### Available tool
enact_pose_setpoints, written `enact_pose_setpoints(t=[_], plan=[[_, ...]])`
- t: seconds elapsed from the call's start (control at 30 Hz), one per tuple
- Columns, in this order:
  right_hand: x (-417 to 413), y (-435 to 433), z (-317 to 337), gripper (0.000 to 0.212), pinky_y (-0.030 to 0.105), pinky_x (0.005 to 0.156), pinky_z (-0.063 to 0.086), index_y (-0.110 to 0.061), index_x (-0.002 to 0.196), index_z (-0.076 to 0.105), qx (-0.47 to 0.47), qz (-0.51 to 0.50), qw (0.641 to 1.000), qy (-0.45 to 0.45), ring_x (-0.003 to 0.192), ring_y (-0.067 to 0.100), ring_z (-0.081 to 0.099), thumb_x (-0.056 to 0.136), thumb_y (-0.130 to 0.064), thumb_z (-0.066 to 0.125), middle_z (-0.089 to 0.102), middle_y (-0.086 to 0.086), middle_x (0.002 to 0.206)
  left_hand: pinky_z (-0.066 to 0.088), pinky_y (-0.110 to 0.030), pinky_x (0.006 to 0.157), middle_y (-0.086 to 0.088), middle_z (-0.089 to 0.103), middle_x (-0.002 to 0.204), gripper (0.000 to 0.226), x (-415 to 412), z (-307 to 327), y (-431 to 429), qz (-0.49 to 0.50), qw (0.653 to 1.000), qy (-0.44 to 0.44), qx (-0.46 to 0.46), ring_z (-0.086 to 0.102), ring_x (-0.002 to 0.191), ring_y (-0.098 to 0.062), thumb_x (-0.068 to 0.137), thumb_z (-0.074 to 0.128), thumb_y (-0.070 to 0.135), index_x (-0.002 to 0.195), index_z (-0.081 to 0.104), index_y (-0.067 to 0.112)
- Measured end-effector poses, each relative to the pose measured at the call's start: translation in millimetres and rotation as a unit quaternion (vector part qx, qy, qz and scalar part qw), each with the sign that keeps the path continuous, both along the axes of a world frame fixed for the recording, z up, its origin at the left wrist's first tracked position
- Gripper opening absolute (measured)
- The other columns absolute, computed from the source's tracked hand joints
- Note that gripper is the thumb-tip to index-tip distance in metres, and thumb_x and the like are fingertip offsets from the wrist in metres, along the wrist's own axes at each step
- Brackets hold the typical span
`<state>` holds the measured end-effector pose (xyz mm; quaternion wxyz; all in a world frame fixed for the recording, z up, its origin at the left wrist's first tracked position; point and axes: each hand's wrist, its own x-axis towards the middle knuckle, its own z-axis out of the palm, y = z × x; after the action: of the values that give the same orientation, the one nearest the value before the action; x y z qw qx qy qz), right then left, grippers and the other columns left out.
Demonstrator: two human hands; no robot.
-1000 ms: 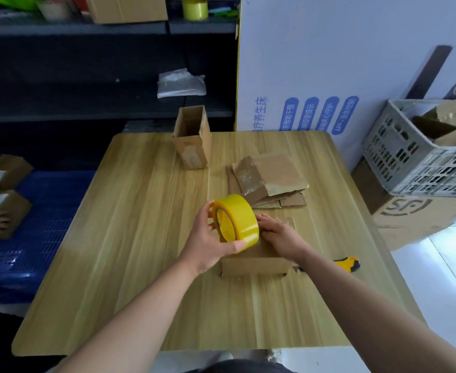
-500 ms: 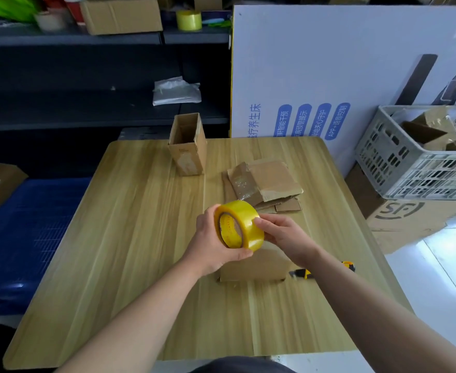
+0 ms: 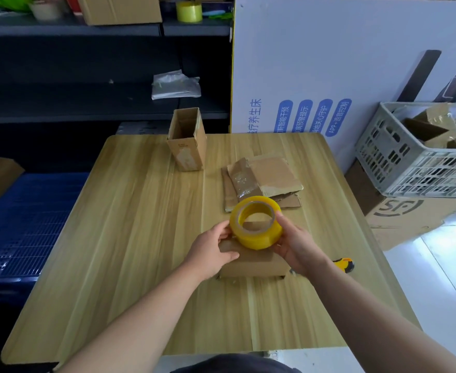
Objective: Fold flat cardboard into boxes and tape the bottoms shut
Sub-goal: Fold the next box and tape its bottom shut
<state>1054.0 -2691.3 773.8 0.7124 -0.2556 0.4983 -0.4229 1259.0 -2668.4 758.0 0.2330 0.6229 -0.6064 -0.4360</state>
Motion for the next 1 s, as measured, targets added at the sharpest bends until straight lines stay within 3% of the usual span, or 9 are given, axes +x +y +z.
enact_pose_setpoints(t=[0.1,0.33,0.5,0.63,0.73,0.83,0.93,1.0], plan=[[1,1,-1,0.036,0.034,0.076,0.059,0.003,0.122,0.057,0.018,-0.019,0.999,-0.043,0.093,0.024,0.070,0.097,-0.023,0.054,0.070,0.019,0.109,0.041,-0.026,0.106,0.004,0.060,0.128,0.066,-2,-2,0,0.008,0.999,-0.023,-0.033,0.054,0.121,-0.008,0.079,0.075,0.010,0.138,0.048,0.019],[2,-2,-3,0.038,0.035,0.080,0.059,0.002,0.121,0.056,0.027,-0.022,0.999,-0.029,0.098,0.025,0.069,0.098,-0.028,0.053,0.070,0.019,0.111,0.054,-0.027,0.085,0.003,0.072,0.096,0.030,-13,9,-11,0.103,0.992,-0.015,-0.069,0.067,0.089,-0.009,0.080,0.076,0.022,0.109,0.070,0.014],[3,-1,-5,0.041,0.042,0.093,0.053,0.003,0.121,0.056,0.026,-0.025,0.999,-0.018,0.107,0.030,0.066,0.097,-0.030,0.054,0.068,0.021,0.115,0.047,-0.019,0.068,0.008,0.068,0.080,0.005,-17,13,-10,0.119,0.985,-0.061,-0.109,0.063,0.076,-0.009,0.085,0.071,0.021,0.088,0.073,0.018],[4,0,-4,0.037,0.040,0.091,0.054,0.001,0.116,0.058,0.020,-0.032,0.999,-0.027,0.104,0.028,0.067,0.098,-0.031,0.051,0.069,0.020,0.111,0.048,-0.022,0.065,0.012,0.066,0.080,0.006,-17,14,-9,0.089,0.989,-0.069,-0.098,0.063,0.074,-0.010,0.089,0.065,0.023,0.083,0.065,0.024],[5,-2,-2,0.039,0.034,0.076,0.059,-0.003,0.118,0.059,0.020,-0.036,0.999,-0.025,0.096,0.025,0.070,0.099,-0.036,0.048,0.071,0.018,0.109,0.044,-0.021,0.063,0.012,0.063,0.083,0.012,-12,18,-12,0.086,0.992,-0.014,-0.092,0.061,0.070,-0.013,0.091,0.061,0.020,0.080,0.059,0.022],[4,-3,-1,0.043,0.035,0.073,0.059,-0.010,0.131,0.048,0.020,-0.035,0.999,-0.008,0.099,0.028,0.068,0.099,-0.039,0.048,0.064,0.019,0.120,0.040,-0.015,0.064,0.008,0.060,0.082,0.016,-7,21,-16,0.107,0.990,0.054,-0.075,0.055,0.070,-0.012,0.092,0.058,0.015,0.077,0.055,0.019],[3,-5,-3,0.041,0.038,0.072,0.058,-0.027,0.138,0.035,0.009,-0.031,0.999,0.002,0.098,0.029,0.066,0.100,-0.037,0.048,0.057,0.014,0.127,0.053,-0.035,0.080,-0.005,0.063,0.083,0.018,-7,21,-17,0.129,0.982,0.133,-0.032,0.067,0.081,-0.028,0.087,0.059,0.020,0.071,0.054,0.026],[2,-6,-3,0.039,0.039,0.071,0.058,-0.028,0.139,0.036,0.011,-0.035,0.999,-0.001,0.097,0.030,0.065,0.101,-0.034,0.044,0.056,0.014,0.128,0.051,-0.044,0.078,-0.018,0.066,0.086,0.014,-10,23,-18,0.149,0.974,0.170,-0.008,0.062,0.078,-0.035,0.082,0.057,0.025,0.068,0.054,0.027]])
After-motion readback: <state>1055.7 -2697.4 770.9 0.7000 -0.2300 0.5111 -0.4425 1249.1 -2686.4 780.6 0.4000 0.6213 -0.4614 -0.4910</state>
